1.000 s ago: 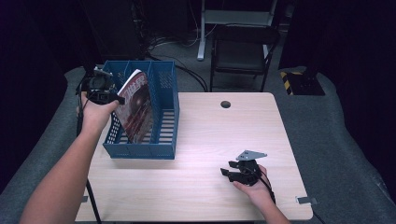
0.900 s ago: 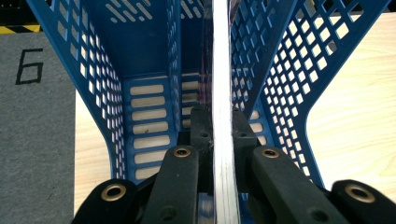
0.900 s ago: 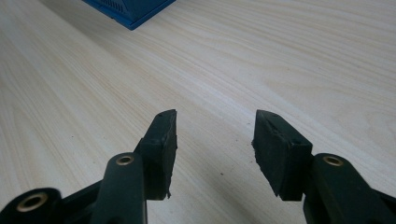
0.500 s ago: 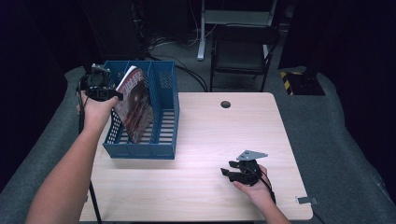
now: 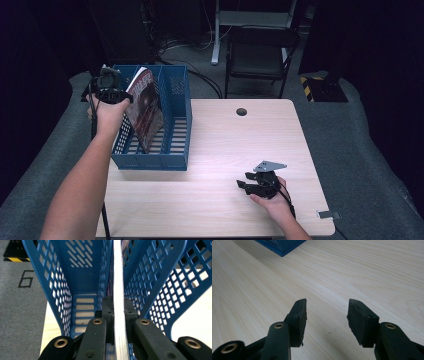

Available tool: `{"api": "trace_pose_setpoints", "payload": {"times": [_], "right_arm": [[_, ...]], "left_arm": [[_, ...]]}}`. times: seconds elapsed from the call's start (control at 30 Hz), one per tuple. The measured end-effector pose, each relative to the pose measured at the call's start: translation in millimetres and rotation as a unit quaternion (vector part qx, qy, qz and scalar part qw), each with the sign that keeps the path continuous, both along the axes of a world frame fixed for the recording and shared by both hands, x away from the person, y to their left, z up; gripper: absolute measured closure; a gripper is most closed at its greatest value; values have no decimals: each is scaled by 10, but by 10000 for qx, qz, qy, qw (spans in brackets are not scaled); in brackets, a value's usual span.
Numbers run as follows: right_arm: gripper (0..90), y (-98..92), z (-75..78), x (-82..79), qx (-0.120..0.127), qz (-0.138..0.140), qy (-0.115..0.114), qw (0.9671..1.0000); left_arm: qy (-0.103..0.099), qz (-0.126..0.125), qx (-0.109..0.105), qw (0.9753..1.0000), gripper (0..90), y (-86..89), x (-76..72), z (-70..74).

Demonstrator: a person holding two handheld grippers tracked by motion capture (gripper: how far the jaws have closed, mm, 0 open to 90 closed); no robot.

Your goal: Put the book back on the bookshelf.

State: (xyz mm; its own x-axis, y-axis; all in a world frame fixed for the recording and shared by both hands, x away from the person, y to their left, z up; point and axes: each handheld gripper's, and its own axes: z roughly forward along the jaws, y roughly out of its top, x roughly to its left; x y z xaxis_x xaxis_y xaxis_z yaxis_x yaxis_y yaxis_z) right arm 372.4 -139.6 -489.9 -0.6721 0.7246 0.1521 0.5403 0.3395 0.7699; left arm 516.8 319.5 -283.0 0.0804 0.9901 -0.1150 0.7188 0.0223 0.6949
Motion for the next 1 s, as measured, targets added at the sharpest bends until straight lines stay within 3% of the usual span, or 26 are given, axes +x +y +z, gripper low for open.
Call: {"api": "trace_pose_setpoints", "payload": {"times": [0.4, 0.73, 1.0], "right_arm": [[492, 7, 0, -4, 19, 5, 28, 10000], [492, 6, 0, -3, 14, -12, 17, 10000], [493, 5, 6, -7, 14, -5, 18, 10000]], "left_arm": [[-124, 91, 132, 9998, 844, -56, 54, -57], [-276, 165, 90, 9994, 843, -46, 59, -94], [-256, 132, 96, 9995, 842, -38, 60, -126]]}}
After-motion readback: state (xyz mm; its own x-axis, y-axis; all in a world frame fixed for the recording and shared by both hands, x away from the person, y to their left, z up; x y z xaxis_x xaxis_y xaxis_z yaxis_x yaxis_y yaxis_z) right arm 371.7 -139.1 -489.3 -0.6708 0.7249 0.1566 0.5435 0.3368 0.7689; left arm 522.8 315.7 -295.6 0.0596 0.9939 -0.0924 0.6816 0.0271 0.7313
